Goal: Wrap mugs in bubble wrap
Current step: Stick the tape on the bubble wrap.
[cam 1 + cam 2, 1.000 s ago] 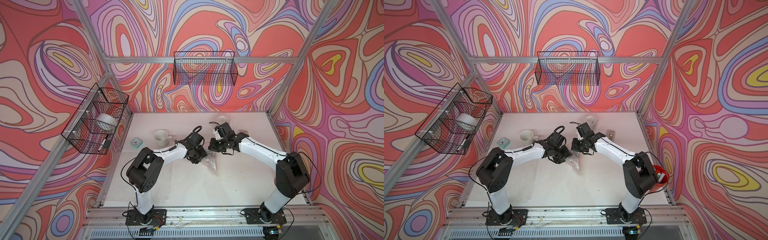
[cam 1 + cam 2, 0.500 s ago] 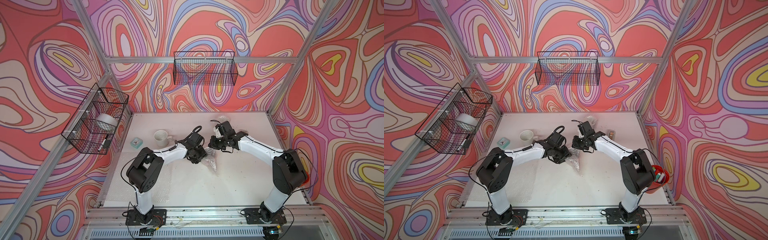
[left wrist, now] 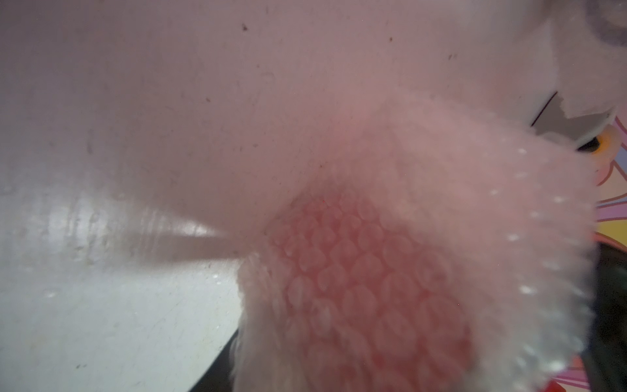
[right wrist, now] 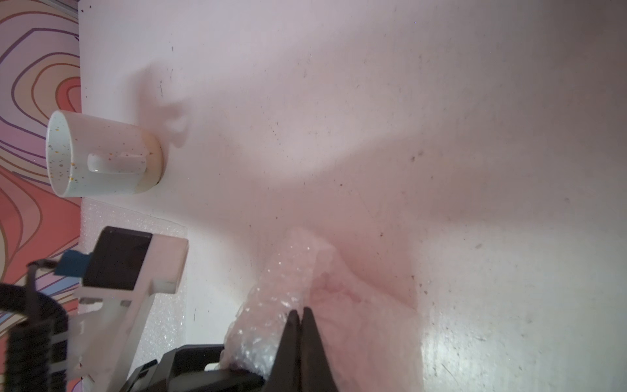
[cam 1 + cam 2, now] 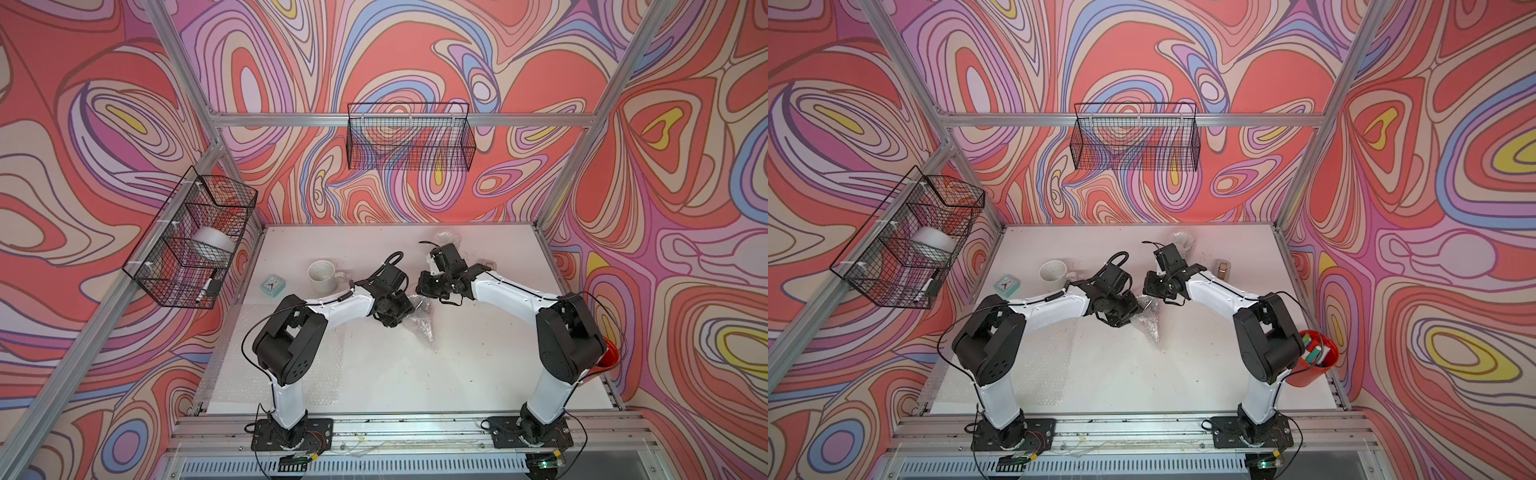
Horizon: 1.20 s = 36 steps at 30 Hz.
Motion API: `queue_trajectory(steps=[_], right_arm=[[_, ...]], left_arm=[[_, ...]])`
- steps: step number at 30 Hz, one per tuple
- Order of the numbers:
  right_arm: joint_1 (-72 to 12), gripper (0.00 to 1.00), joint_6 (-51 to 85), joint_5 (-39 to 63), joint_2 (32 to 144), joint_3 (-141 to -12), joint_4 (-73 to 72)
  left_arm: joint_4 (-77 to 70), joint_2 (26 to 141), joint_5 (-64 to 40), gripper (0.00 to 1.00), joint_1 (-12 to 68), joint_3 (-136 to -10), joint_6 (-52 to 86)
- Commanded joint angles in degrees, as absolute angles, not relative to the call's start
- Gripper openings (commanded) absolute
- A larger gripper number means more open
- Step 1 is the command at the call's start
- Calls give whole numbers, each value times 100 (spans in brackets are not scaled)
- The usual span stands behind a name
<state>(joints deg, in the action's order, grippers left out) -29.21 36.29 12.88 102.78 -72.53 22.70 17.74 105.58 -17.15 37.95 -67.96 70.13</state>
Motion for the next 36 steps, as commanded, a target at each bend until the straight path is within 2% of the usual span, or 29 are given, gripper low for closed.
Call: queue_trajectory(steps=[1, 14, 18, 21, 24, 27, 30, 36], right_arm=[[-2896, 0, 3621, 986, 10522, -7101, 2529], [-2898, 0, 3420, 834, 10953, -7515, 3112], [-2900, 0, 3452, -483, 10768, -7954, 3805], [-2892, 4, 3500, -1046, 10035, -7756, 3672], [-2918, 3, 3336, -392, 9186, -7126, 3071], [-2929, 0, 3273, 1073, 8644, -6433, 2404], [-2927, 0, 3351, 2130, 8456, -6013, 2144], [-2927, 0, 3393, 3089, 8668, -5742, 1924]], left_arm=[[2111, 10632, -1648, 51, 3779, -6724, 6983], [2144, 10625, -1639, 51, 3778, -6737, 6970], [2136, 10608, -1617, 51, 3779, -6741, 6983], [2127, 10615, -1619, 51, 3775, -6741, 6988], [2136, 10615, -1613, 51, 3779, -6751, 6987], [2149, 10633, -1637, 50, 3779, -6783, 6963], [2161, 10640, -1635, 50, 3781, -6799, 6948], [2160, 10669, -1640, 50, 3779, -6842, 6927]])
